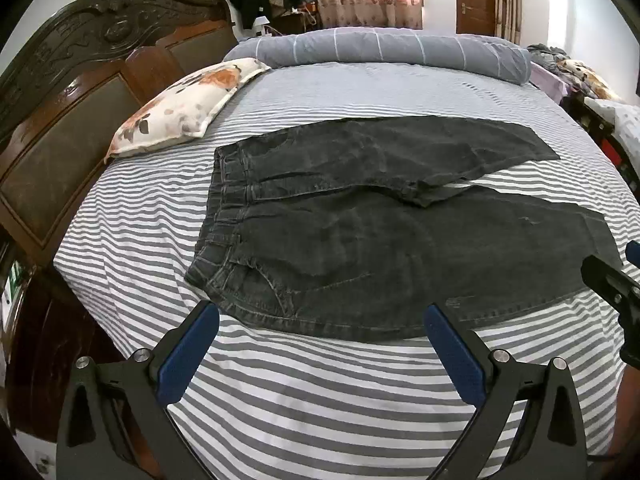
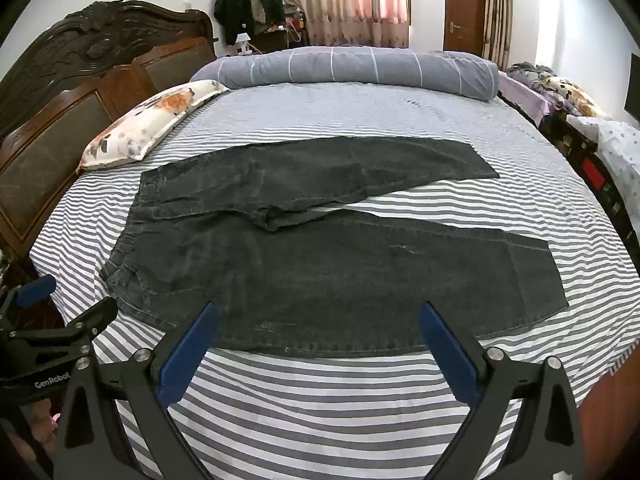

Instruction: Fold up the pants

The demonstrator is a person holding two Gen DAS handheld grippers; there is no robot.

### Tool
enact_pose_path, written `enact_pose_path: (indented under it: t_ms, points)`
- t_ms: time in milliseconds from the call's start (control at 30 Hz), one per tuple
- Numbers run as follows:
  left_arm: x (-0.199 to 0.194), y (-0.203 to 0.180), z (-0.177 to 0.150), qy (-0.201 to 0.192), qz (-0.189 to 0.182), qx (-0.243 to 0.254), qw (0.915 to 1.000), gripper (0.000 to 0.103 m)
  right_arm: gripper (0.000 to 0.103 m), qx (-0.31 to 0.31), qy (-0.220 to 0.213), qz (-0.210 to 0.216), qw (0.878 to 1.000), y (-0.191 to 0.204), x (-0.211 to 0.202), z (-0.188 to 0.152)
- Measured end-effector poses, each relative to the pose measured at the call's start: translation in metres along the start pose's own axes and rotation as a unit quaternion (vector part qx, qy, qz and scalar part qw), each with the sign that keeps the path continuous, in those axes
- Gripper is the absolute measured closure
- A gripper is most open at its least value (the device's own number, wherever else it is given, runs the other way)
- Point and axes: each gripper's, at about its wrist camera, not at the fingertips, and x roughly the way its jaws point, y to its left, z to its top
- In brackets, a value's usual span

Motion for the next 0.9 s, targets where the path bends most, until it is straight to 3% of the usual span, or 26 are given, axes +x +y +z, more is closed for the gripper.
enact_pose_path:
  t_ms: [500,900]
  points:
    - [-0.02,0.003,0.003,-0.016,-0.003,-0.003,0.9999,0.001,0.004,-0.012,-0.02,-0.008,1.0,0.006,-0.02,0.004]
    - [-0.019,0.005,0.008,-0.015,0.004,-0.003,0.9999,0.001,0.004,-0.022,-0.015,0.002,1.0,0.01,-0.01,0.01]
